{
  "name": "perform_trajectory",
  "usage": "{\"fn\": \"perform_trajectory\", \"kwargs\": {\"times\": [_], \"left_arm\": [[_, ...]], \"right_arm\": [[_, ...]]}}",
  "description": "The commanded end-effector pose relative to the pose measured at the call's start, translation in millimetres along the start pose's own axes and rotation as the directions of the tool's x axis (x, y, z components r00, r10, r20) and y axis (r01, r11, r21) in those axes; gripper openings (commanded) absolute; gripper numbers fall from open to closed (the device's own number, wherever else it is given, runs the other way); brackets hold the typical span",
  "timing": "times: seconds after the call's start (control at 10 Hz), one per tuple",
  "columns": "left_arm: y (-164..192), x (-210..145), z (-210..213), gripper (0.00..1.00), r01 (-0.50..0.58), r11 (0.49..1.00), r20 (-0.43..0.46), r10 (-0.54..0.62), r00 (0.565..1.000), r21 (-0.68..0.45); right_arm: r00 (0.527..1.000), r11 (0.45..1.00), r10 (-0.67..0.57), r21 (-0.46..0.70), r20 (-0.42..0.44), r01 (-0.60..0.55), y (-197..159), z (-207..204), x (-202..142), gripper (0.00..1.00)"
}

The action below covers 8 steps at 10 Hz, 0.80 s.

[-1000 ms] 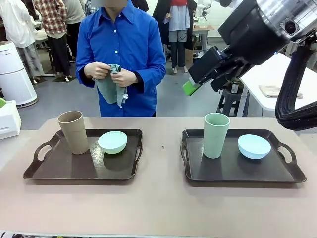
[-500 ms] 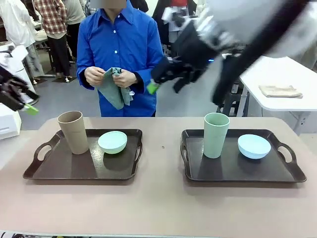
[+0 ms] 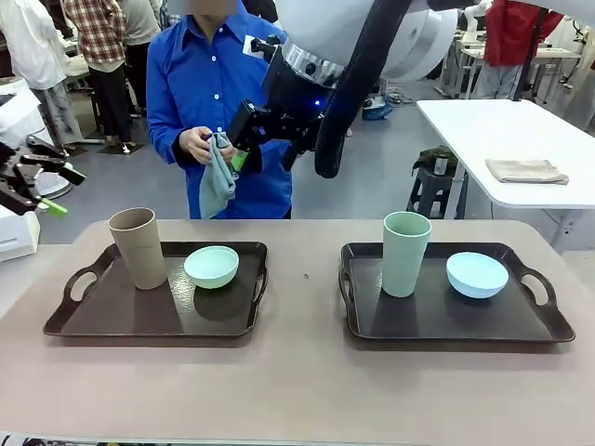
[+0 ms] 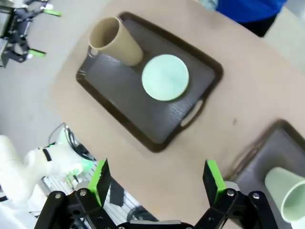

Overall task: Set up a tray with a mat and arrange the tableware.
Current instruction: Pick up the Picnic Bowl and Reusable plastic cup from the Handle tray in front of the human's position and hold them in the air.

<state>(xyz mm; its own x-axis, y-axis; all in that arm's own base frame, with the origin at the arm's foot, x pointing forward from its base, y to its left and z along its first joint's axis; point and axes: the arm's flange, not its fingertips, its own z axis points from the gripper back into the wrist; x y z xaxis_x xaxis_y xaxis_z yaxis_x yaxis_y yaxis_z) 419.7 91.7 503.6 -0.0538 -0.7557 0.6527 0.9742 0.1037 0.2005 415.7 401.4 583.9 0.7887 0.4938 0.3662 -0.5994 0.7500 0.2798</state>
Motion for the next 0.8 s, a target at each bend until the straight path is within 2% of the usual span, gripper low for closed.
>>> {"fn": "perform_trajectory", "kwargs": {"times": [0.0,0.3,0.4,0.7], "left_arm": [[1.4,-3.4,-3.2,1.0,-0.014,0.999,0.055,0.015,0.998,-0.03],[36.0,-16.8,-41.5,1.0,-0.039,0.989,0.095,0.053,0.994,-0.145],[46.7,-18.7,-51.7,1.0,-0.03,0.984,0.063,0.042,0.997,-0.173],[55.9,-28.7,-53.7,1.0,-0.035,0.981,0.081,0.051,0.995,-0.19]], "right_arm": [[0.996,0.994,-0.05,-0.101,-0.074,0.043,-0.6,-4.1,-0.2,1.0],[0.986,0.991,-0.08,-0.118,-0.148,0.062,12.1,-45.9,28.0,1.0],[0.984,0.988,-0.103,-0.131,-0.144,0.084,19.4,-63.5,45.2,1.0],[0.956,0.943,-0.231,-0.281,-0.182,0.175,42.4,-111.0,84.8,1.0]]}}
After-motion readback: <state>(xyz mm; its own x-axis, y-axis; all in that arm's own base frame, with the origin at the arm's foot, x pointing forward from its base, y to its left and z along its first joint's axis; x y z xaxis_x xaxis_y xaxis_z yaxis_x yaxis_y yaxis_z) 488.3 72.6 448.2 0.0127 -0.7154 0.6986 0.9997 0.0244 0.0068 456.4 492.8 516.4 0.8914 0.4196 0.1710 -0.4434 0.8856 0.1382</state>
